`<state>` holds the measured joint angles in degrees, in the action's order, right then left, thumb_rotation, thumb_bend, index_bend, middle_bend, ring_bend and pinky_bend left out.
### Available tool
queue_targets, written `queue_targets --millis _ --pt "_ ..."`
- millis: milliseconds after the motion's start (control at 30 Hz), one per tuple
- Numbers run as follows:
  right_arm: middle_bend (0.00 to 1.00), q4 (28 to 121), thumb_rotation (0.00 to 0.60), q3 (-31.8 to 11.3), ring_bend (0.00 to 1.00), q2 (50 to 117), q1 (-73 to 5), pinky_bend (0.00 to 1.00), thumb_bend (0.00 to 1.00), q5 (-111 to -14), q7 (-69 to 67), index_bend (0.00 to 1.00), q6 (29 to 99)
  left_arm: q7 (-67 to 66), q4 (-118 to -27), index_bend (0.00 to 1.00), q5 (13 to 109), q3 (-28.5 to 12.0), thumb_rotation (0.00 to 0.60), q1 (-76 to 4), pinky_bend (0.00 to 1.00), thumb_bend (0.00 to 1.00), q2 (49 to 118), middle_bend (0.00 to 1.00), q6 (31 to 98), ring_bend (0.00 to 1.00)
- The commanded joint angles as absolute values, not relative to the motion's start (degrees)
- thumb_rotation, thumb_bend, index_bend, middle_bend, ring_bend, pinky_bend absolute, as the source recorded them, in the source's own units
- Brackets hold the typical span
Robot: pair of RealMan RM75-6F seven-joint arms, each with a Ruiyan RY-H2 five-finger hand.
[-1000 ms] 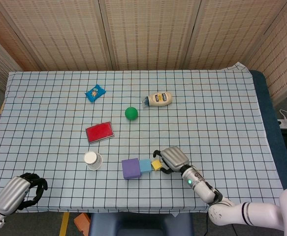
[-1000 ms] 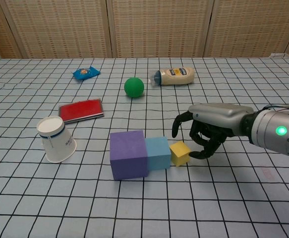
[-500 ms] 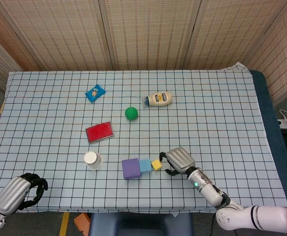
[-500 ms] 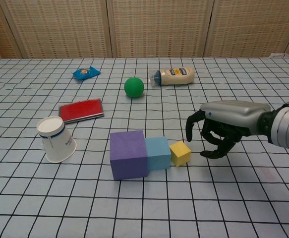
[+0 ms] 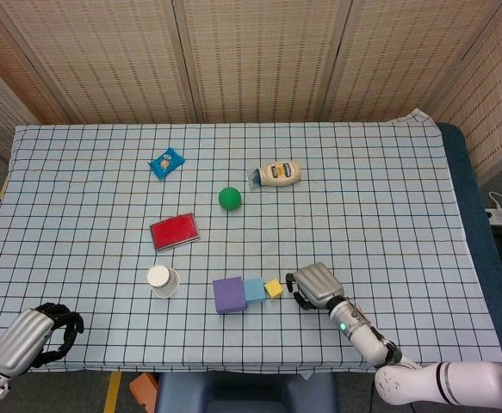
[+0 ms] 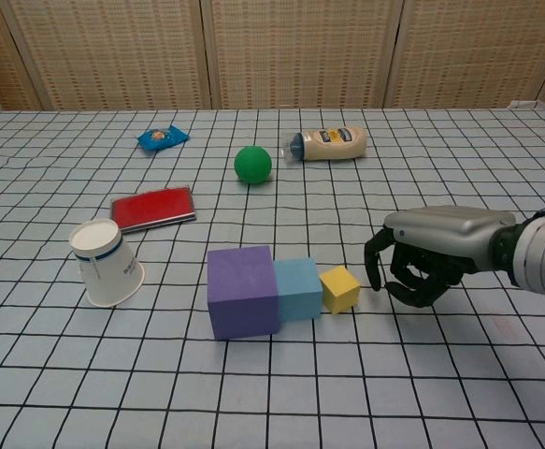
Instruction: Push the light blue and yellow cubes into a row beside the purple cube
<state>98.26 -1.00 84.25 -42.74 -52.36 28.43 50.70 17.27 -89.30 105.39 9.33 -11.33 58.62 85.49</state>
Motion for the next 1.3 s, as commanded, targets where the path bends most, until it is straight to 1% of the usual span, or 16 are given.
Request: queue_targets --millis 33,367,1300 --pt "0.81 97.98 0.6 -0.92 0.89 84.54 -42.83 1.0 0.47 -52.25 28.24 0.44 50.44 17.33 -89.3 0.54 105.42 9.34 0.6 -11.34 0.45 0.55 58.61 0.66 85.51 0.45" --pt "0.81 96.87 0.6 -0.71 0.89 85.35 -43.12 1.0 0.47 -52.73 25.91 0.39 48.69 17.56 -89.25 0.54 105.54 9.35 0.6 -11.3 0.45 0.55 58.54 0.66 85.76 0.45" --pt "0.81 95.51 0.6 -0.86 0.89 86.3 -43.05 1.0 0.47 -55.04 21.54 0.36 47.52 17.64 -89.24 0.54 105.6 9.4 0.6 -11.31 0.45 0.55 58.52 0.66 85.78 0.45"
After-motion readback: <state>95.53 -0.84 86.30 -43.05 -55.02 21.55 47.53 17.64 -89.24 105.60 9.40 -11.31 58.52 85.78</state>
